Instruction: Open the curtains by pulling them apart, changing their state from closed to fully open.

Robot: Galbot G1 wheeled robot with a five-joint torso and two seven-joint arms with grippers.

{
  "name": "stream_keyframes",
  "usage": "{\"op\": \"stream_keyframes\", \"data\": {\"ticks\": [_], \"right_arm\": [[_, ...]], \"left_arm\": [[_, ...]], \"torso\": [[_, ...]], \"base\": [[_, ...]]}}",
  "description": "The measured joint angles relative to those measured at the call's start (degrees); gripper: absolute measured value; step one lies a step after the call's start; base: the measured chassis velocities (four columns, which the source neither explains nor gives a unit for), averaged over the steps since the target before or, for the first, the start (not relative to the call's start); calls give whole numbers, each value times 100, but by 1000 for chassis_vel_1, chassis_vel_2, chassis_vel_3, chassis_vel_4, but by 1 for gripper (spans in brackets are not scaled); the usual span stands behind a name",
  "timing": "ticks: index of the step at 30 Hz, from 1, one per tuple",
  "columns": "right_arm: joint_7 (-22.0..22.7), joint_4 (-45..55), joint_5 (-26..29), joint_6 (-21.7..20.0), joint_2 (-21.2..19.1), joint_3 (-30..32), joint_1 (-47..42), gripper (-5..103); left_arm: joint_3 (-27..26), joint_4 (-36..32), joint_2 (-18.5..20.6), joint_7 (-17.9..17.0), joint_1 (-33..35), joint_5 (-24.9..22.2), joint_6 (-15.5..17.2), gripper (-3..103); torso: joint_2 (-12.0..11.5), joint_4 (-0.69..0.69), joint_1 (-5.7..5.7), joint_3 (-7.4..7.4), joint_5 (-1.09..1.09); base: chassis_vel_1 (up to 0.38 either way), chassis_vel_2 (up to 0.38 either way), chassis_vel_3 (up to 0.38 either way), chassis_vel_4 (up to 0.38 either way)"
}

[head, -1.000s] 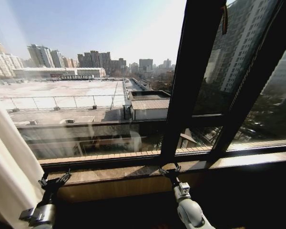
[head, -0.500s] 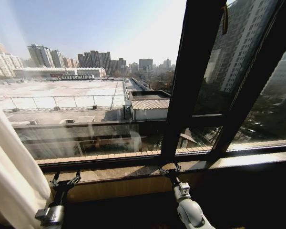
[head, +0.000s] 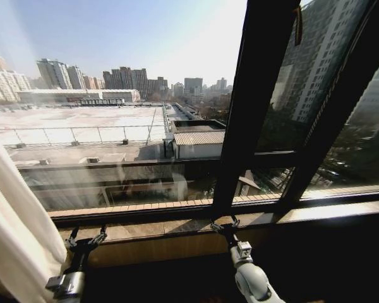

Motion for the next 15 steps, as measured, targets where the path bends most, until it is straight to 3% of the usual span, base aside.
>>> {"op": "stream_keyframes", "data": {"ticks": [7,15], "right_arm": [[0,0,0,0,0,0,0,100],[0,0,0,0,0,0,0,100]], "left_arm": [[-4,2,2,-2,0,-2,0,100],[-6,3,3,-2,0,-6,0,100]], "torso": [[0,0,0,0,0],[0,0,0,0,0]], "base": [[-118,-125,124,117],[-241,-242,240,239]]}}
